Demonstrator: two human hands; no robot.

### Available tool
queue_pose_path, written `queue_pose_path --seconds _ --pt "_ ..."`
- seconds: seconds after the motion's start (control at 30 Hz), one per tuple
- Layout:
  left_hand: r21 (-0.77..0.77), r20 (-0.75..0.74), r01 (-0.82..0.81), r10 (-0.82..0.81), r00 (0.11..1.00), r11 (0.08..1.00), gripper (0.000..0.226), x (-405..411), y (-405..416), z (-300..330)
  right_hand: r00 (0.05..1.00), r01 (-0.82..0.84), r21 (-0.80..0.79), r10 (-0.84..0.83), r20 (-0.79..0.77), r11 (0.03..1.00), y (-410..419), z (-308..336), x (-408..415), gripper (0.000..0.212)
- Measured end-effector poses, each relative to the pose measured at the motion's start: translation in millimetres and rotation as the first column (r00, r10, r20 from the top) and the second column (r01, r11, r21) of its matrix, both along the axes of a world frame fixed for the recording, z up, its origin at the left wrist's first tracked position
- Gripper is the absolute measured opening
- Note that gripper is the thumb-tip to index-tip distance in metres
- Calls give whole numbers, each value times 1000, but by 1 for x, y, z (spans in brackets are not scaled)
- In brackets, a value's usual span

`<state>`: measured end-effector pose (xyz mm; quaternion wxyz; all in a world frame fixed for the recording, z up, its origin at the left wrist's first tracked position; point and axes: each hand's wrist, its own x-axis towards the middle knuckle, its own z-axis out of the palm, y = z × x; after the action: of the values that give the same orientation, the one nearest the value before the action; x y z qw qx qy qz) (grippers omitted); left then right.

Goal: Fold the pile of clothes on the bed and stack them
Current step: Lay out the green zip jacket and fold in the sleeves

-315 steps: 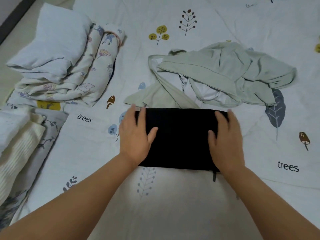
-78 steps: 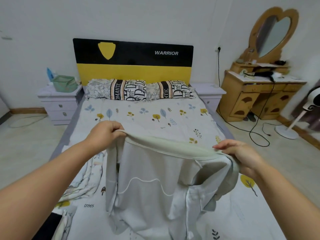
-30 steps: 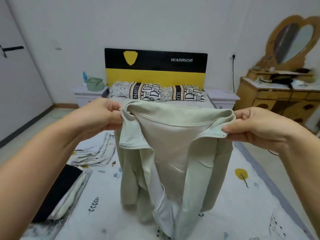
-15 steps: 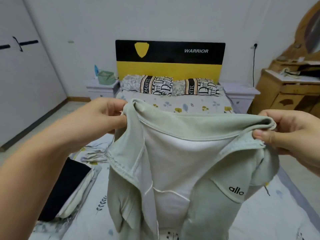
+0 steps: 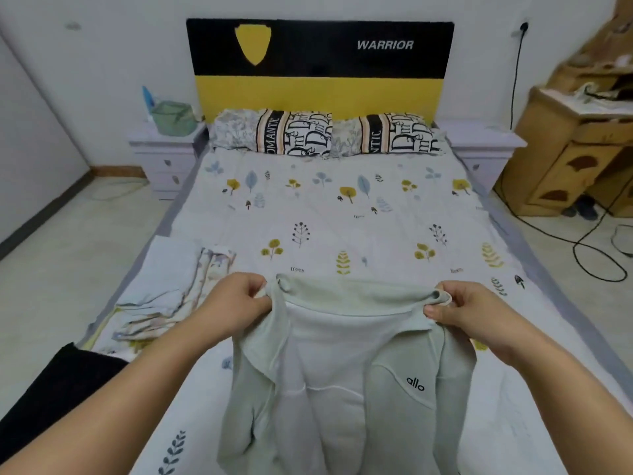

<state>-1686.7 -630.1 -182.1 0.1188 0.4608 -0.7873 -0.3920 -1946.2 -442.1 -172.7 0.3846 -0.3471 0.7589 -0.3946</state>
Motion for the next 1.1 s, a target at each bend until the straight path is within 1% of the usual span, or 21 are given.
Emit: queue_pose_path --seconds 0.07,0.13,0.27,0.37,0.5,0.6,0.7,0.77,0.87,0.9,0.93,0.97,1.0,1.03,1.1 --pt "-56 55 -18 22 998 998 25 -17 -20 -22 1000 12 28 -11 -29 1000 -21 -26 -12 29" --pt "-90 84 -45 52 995 995 33 -34 -40 -43 999 29 40 -27 -45 999 -42 -49 -26 24" --pt "-108 148 -76 92 985 991 41 -69 -76 -84 989 61 73 -50 -141 995 -88 -91 -54 28" --pt "-120 192 -91 113 975 989 40 -96 -104 -113 961 69 114 -35 -275 991 -122 -123 -74 27" --pt "-140 220 -97 127 967 985 38 -132 -138 -160 895 135 159 -51 -442 978 -161 -173 -98 28" --pt "-140 241 -108 140 960 984 32 -154 -157 -200 861 197 135 -106 -497 971 -186 -212 -109 18" --pt "-153 234 -116 150 961 981 30 -174 -173 -238 834 241 108 -149 -532 965 -205 -250 -116 12" --pt "-164 218 -117 152 964 980 32 -185 -180 -262 822 247 112 -147 -551 963 -215 -273 -120 15" --pt "-158 169 -75 102 980 985 31 -195 -184 -294 820 241 148 -120 -559 959 -222 -308 -128 15" --pt "-156 148 -63 86 985 986 25 -198 -185 -304 820 243 161 -114 -561 957 -222 -317 -131 15" --pt "-152 133 -48 69 989 987 14 -200 -184 -311 826 246 158 -122 -551 956 -223 -325 -133 16" --pt "-162 111 -27 45 993 986 17 -201 -184 -318 835 248 140 -138 -532 959 -224 -332 -134 24" --pt "-157 118 12 6 993 987 34 -202 -183 -324 848 250 122 -157 -507 961 -224 -338 -133 37" --pt "-160 132 54 -33 991 986 47 -203 -181 -329 853 251 92 -175 -492 964 -223 -341 -130 49" --pt "-246 193 113 -65 979 963 56 -199 -171 -337 829 240 41 -183 -529 970 -218 -346 -117 60"
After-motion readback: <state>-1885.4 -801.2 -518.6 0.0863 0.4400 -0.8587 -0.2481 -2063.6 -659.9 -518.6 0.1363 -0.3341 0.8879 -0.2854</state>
